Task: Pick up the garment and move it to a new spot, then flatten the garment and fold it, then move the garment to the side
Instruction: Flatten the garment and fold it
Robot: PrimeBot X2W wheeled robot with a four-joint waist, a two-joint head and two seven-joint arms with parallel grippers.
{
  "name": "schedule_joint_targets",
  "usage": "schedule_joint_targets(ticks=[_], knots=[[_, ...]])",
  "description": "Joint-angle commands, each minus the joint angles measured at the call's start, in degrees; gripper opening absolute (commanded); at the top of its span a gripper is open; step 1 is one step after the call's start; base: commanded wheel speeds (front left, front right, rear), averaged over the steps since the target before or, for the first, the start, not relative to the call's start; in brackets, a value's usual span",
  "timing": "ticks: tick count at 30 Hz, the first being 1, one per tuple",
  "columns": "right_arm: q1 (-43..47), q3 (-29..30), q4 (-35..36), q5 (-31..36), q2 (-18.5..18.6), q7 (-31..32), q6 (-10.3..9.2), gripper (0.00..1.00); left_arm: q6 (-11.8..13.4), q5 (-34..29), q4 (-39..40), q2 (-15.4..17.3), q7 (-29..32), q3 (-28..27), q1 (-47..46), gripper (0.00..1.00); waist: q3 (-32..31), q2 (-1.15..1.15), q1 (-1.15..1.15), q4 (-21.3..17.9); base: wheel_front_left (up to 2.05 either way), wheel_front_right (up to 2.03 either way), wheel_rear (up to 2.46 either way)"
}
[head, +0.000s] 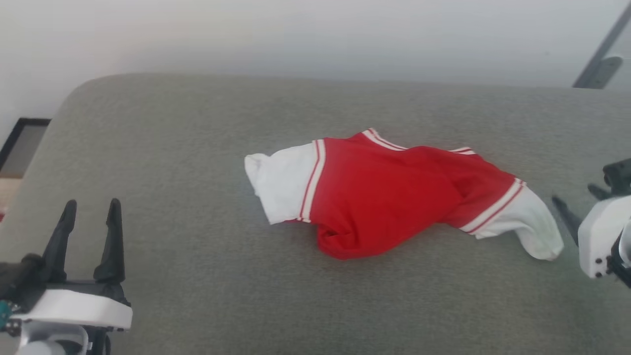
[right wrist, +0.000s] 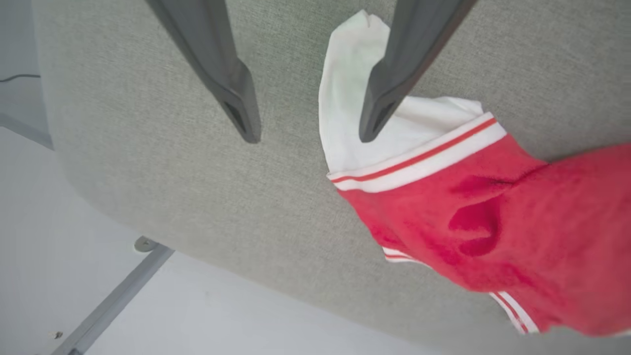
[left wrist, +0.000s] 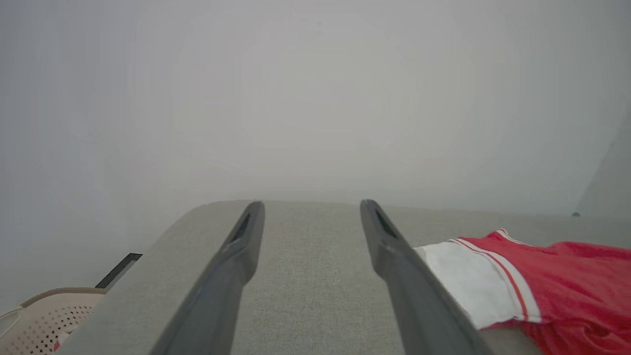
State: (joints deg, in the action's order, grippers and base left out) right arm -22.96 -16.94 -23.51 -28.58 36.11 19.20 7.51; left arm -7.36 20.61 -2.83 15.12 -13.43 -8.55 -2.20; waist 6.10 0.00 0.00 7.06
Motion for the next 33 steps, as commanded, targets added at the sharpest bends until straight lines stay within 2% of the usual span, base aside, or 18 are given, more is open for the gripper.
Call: schedule_joint_targets(ticks=[1, 7, 8, 13, 18, 21, 25, 33], knots=[[0.8, 2.4, 2.1, 2.2, -1.7, -3.2, -0.04, 1.0, -0.1, 0.8, 1.1, 2.0, 1.6, 1.2, -0.6, 1.0, -0.5, 0.0, 0.0, -2.1, 0.0, 0.0, 0.0], [2.7, 12.6, 7.1, 11.1, -8.8, -12.6, -0.04, 1.0, -0.1, 4.8, 3.3, 7.7, 9.5, 6.3, -4.2, 1.0, 0.2, 0.0, 0.0, -5.6, 0.0, 0.0, 0.0], [2.7, 12.6, 7.1, 11.1, -8.8, -12.6, -0.04, 1.0, -0.1, 4.8, 3.3, 7.7, 9.5, 6.3, -4.2, 1.0, 0.2, 0.0, 0.0, -5.6, 0.0, 0.0, 0.0], [4.5, 21.2, 12.4, 19.8, -17.3, -18.6, -0.06, 1.0, -0.1, 9.5, 2.1, 13.6, 18.6, 11.2, -9.7, 1.0, 1.9, 0.0, 0.0, -8.3, 0.0, 0.0, 0.0], [5.7, 25.9, 17.0, 26.0, -24.8, -23.0, -0.06, 1.0, -0.1, 14.5, -0.7, 18.4, 27.4, 16.1, -17.2, 1.0, 3.9, 0.0, 0.0, -10.7, 0.0, 0.0, 0.0], [6.0, 27.5, 18.3, 28.3, -28.0, -24.9, -0.06, 1.0, -0.1, 17.4, -3.6, 20.5, 32.3, 18.7, -22.4, 1.0, 5.2, 0.0, 0.0, -11.9, 0.0, 0.0, 0.0], [5.9, 27.7, 18.6, 30.0, -30.3, -25.9, -0.06, 1.0, -0.1, 20.3, -8.5, 21.8, 39.3, 22.7, -30.0, 1.0, 7.2, 0.0, 0.0, -12.8, 0.0, 0.0, 0.0], [4.2, 27.0, 17.7, 30.4, -31.8, -26.4, -0.06, 1.0, 0.4, 21.1, -20.6, 20.2, 53.5, 29.3, -42.0, 1.0, 10.9, 0.0, 0.0, -14.1, 0.0, 0.0, 0.0]])
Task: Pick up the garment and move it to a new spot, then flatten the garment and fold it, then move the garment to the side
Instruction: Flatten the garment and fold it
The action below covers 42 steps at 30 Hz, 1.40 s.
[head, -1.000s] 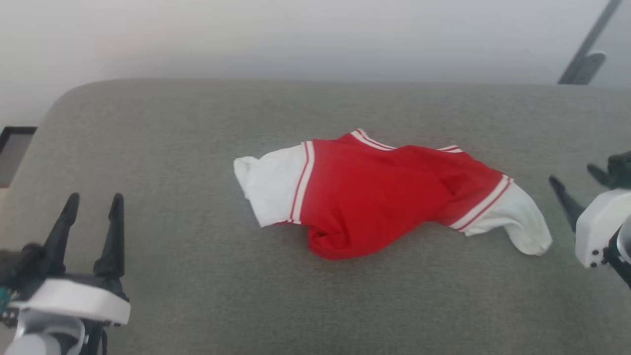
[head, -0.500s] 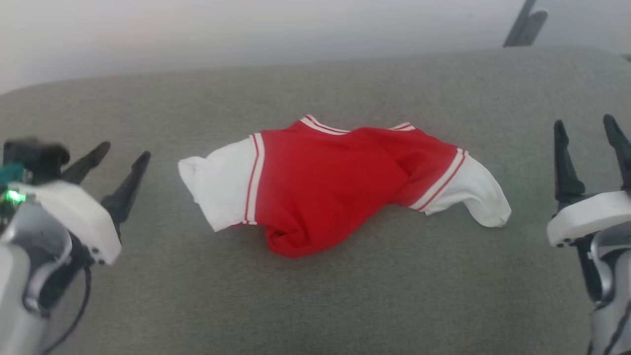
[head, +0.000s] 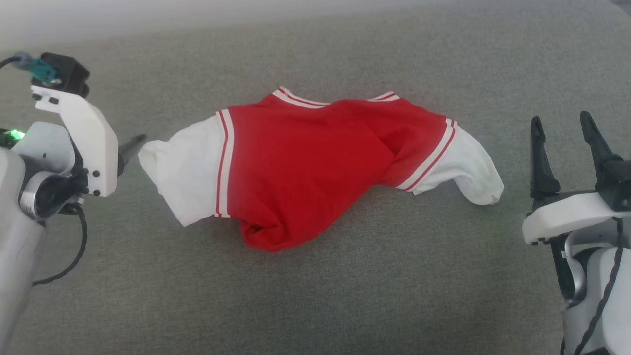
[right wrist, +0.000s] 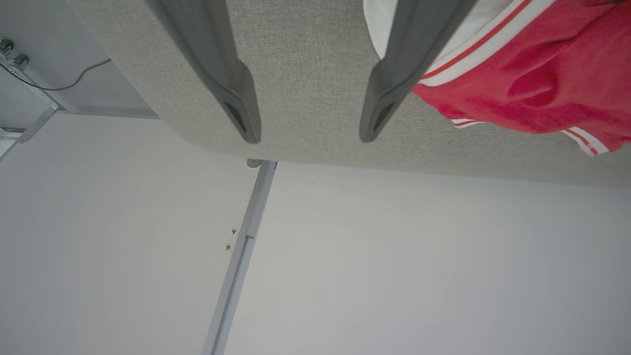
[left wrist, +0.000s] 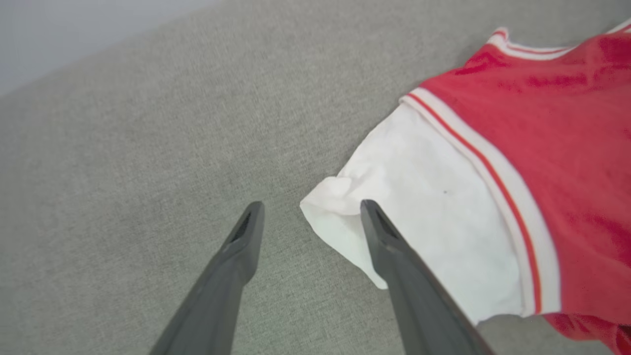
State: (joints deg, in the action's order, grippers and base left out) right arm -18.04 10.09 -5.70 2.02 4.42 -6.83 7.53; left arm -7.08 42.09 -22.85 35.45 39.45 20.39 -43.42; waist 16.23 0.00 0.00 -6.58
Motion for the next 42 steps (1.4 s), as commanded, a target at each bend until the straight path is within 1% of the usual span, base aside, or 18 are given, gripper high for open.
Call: schedule_joint_targets(ticks=[1, 2, 6, 9, 13, 17, 18, 19, 20, 21, 22, 26, 27, 29, 35, 37, 39, 42], knots=[[-0.9, 0.0, -0.3, -0.2, -0.2, -0.5, -0.08, 1.0, 0.4, -0.6, -2.1, -0.3, 2.1, 1.0, -1.6, 1.0, 1.1, 0.0, 0.0, -0.5, 0.0, 0.0, 0.0], [-1.0, -0.1, -0.3, -0.2, -0.3, -0.6, -0.08, 1.0, 0.8, -0.7, -3.3, -0.7, 3.3, 1.4, -2.5, 1.0, 1.5, 0.0, 0.0, -0.7, 0.0, 0.0, 0.0], [-1.6, -0.1, -0.6, -0.1, -0.5, -0.8, -0.08, 1.0, 0.7, -1.3, -7.2, -1.9, 5.3, 3.1, -5.3, 1.0, 3.1, 0.0, 0.0, -1.0, 0.0, 0.0, 0.0], [-2.2, -0.2, -0.8, -0.1, -0.6, -0.6, -0.08, 1.0, 1.4, -1.5, -10.6, -2.8, 7.0, 3.9, -6.6, 1.0, 4.1, 0.0, 0.0, -1.1, 0.0, 0.0, 0.0], [-2.8, -0.3, -1.1, 0.0, -0.3, 0.1, -0.08, 1.0, 2.1, -0.8, -15.9, -5.4, 9.2, 4.8, -8.1, 1.0, 5.1, 0.0, 0.0, -1.1, 0.0, 0.0, 0.0], [-3.1, -0.6, -1.2, 0.1, -0.2, 0.9, -0.08, 1.0, 2.1, 1.1, -19.5, -8.3, 11.0, 5.1, -8.2, 0.99, 5.4, 0.0, 0.0, -1.0, 0.0, 0.0, 0.0], [-3.2, -0.6, -1.3, 0.0, -0.2, 1.3, -0.08, 1.0, 2.2, 1.7, -20.4, -9.0, 11.7, 5.1, -8.2, 0.81, 5.5, 0.0, 0.0, -0.9, 0.0, 0.0, 0.0], [-3.2, -0.6, -1.3, 0.0, -0.2, 1.3, -0.08, 1.0, 2.2, 1.7, -20.4, -9.0, 11.7, 5.1, -8.2, 0.81, 5.5, 0.0, 0.0, -0.9, 0.0, 0.0, 0.0], [-3.2, -0.9, -1.4, -0.3, -0.2, 1.7, -0.08, 1.0, 1.8, 2.0, -20.9, -9.6, 12.0, 5.4, -8.3, 0.46, 5.6, 0.0, 0.0, -0.9, 0.0, 0.0, 0.0], [-3.2, -1.2, -1.5, -0.5, -0.1, 2.2, -0.08, 1.0, 1.5, 2.8, -21.2, -10.3, 11.8, 5.2, -8.3, 0.19, 5.6, 0.0, 0.0, -0.8, 0.0, 0.0, 0.0], [-3.2, -1.6, -1.5, -0.7, 0.1, 2.6, -0.09, 1.0, 1.3, 3.4, -21.5, -10.8, 11.8, 5.0, -8.5, 0.0, 5.7, 0.0, 0.0, -0.8, 0.0, 0.0, 0.0], [-3.2, -4.2, -2.5, -3.6, 1.3, 6.7, -0.09, 1.0, 0.3, 2.9, -21.4, -10.2, 9.9, 6.0, -9.8, 0.0, 5.8, 0.0, 0.0, -0.4, 0.0, 0.0, 0.0], [-3.3, -4.9, -3.2, -5.2, 1.5, 8.6, -0.09, 1.0, 0.2, 3.0, -21.6, -10.1, 9.7, 6.2, -10.1, 0.0, 5.9, 0.0, 0.0, -0.3, 0.0, 0.0, 0.0], [-3.9, -6.9, -4.2, -7.2, 3.1, 12.4, -0.09, 1.0, 0.0, 3.0, -21.8, -9.7, 9.2, 6.6, -10.6, 0.0, 5.9, 0.0, 0.0, 0.0, 0.0, 0.0, 0.0], [-7.5, -10.7, -8.7, -13.9, 7.5, 25.3, -0.09, 1.0, -0.2, 3.5, -22.8, -10.0, 7.3, 7.2, -12.4, 0.0, 6.3, 0.0, 0.0, 1.9, 0.0, 0.0, 0.0], [-9.2, -11.0, -10.6, -16.6, 8.2, 29.5, -0.09, 1.0, -0.2, 3.4, -23.2, -10.2, 6.6, 7.6, -13.1, 0.0, 6.6, 0.0, 0.0, 2.7, 0.0, 0.0, 0.0], [-10.5, -12.1, -12.4, -17.8, 9.8, 34.5, -0.09, 1.0, -0.3, 3.7, -23.4, -10.6, 6.1, 8.0, -13.6, 0.0, 6.8, 0.0, 0.0, 3.5, 0.0, 0.0, 0.0], [-11.9, -13.1, -14.7, -19.8, 10.8, 41.7, -0.09, 1.0, -0.3, 3.9, -23.7, -10.9, 5.1, 8.7, -14.4, 0.0, 7.0, 0.0, 0.0, 4.5, 0.0, 0.0, 0.0]])
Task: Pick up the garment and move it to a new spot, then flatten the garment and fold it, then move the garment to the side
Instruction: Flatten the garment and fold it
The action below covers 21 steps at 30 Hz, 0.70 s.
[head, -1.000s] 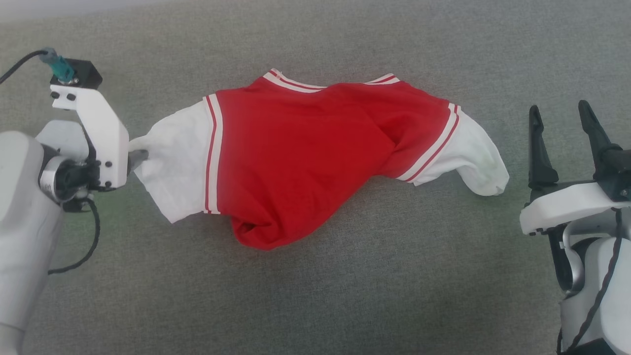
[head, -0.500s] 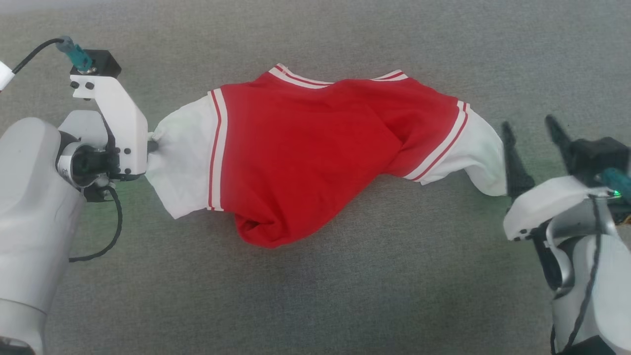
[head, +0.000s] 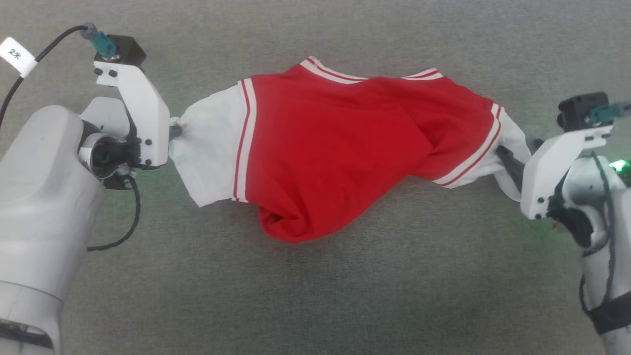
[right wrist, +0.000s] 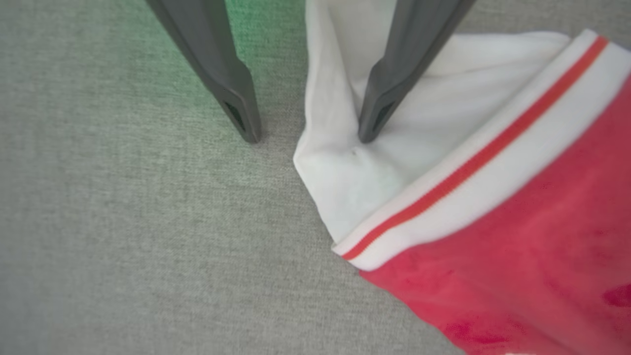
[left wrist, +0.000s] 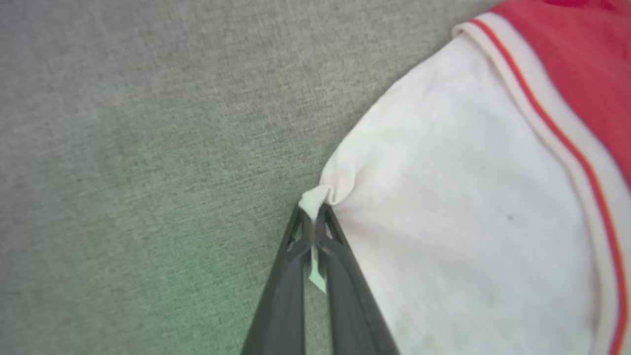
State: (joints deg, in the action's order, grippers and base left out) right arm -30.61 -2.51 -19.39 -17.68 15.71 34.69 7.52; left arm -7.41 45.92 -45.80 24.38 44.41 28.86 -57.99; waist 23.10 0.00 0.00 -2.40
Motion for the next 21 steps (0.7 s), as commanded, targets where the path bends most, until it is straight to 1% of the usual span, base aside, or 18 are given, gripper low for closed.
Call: schedule_joint_targets(ticks=[1, 4, 9, 10, 12, 15, 18, 21], knots=[[0.4, -0.4, -1.5, -0.8, -0.3, 2.4, -0.07, 1.0, 0.0, 0.3, -0.8, 0.0, -0.2, 0.4, 0.0, 0.0, 0.1, 0.0, 0.0, 0.6, 0.0, 0.0, 0.0], [0.4, -0.6, -1.3, -2.5, 0.0, 8.8, -0.03, 1.0, 0.0, 1.0, -0.1, -0.2, -1.5, 1.3, -0.6, 0.0, 0.1, 0.0, 0.0, 1.5, 0.0, 0.0, 0.0], [2.2, -0.1, 1.8, -4.0, 1.3, 19.1, -0.02, 1.0, 0.0, 2.4, 0.5, 0.2, -2.6, 2.8, -1.0, 0.0, -0.2, 0.0, 0.0, 2.1, 0.0, 0.0, 0.0], [2.4, 0.2, 2.9, -4.2, 1.6, 20.4, -0.03, 0.95, 0.0, 2.5, 0.7, 0.3, -2.9, 3.1, -1.1, 0.0, -0.2, 0.0, 0.0, 2.2, 0.0, 0.0, 0.0], [2.8, -0.1, 4.9, -4.2, 2.6, 23.2, -0.03, 0.0, 0.0, 3.1, 0.8, 0.3, -3.4, 3.6, -1.3, 0.0, -0.2, 0.0, 0.0, 2.3, 0.0, 0.0, 0.0], [3.0, 0.6, 8.0, -3.6, 3.6, 24.4, -0.06, 0.0, 0.0, 4.0, 0.9, 0.6, -4.3, 4.3, -1.8, 0.0, -0.3, 0.0, 0.0, 2.4, 0.0, 0.0, 0.0], [1.8, 2.0, 10.4, -3.9, 3.1, 22.4, -0.07, 0.0, 0.0, 4.0, 1.0, 1.2, -5.6, 5.2, -2.5, 0.0, -0.9, 0.0, 0.0, 2.5, 0.0, 0.0, 0.0], [0.6, 2.9, 11.3, -3.4, 2.9, 20.8, -0.07, 0.0, 0.0, 4.3, 1.2, 1.6, -6.8, 5.6, -3.1, 0.0, -1.8, 0.0, 0.0, 2.6, 0.0, 0.0, 0.0]])
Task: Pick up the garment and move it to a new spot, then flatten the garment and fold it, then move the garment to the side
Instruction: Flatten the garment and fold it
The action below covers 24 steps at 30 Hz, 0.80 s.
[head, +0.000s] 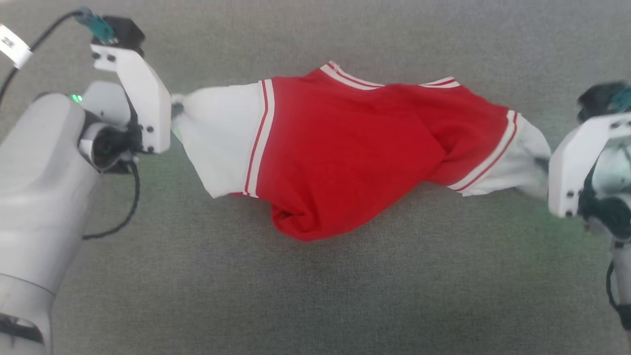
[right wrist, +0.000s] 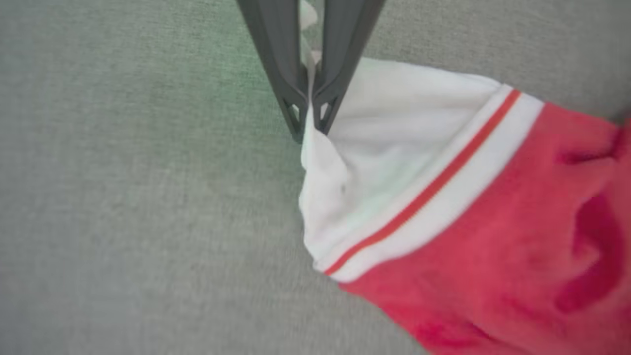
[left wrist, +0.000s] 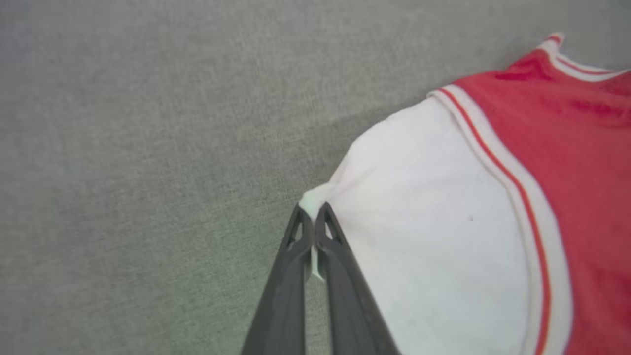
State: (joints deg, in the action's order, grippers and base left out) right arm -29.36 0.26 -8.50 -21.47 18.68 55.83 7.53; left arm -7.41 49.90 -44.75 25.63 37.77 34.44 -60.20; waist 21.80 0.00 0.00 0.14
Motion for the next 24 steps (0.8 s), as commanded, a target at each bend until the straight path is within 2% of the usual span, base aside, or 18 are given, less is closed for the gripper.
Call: schedule_joint_targets(ticks=[1, 11, 24], knots=[[-1.4, 0.4, 0.8, 0.4, -0.4, -1.5, -0.09, 0.0, 0.0, 0.6, 0.4, 0.4, -0.8, 0.2, -1.2, 0.0, -1.1, 0.0, 0.0, 0.2, 0.0, 0.0, 0.0], [-11.5, 2.2, -0.7, 3.5, -3.5, -13.0, -0.09, 0.0, 0.0, 2.1, 3.6, 2.9, -5.8, 1.5, -7.0, 0.0, -8.5, 0.0, 0.0, 1.5, 0.0, 0.0, 0.0], [-27.5, 0.4, -9.6, 5.8, -5.8, -24.2, -0.09, 0.0, 0.0, 2.5, 4.7, 6.1, -11.9, 1.4, -16.4, 0.0, -14.9, 0.0, 0.0, 2.6, 0.0, 0.0, 0.0]])
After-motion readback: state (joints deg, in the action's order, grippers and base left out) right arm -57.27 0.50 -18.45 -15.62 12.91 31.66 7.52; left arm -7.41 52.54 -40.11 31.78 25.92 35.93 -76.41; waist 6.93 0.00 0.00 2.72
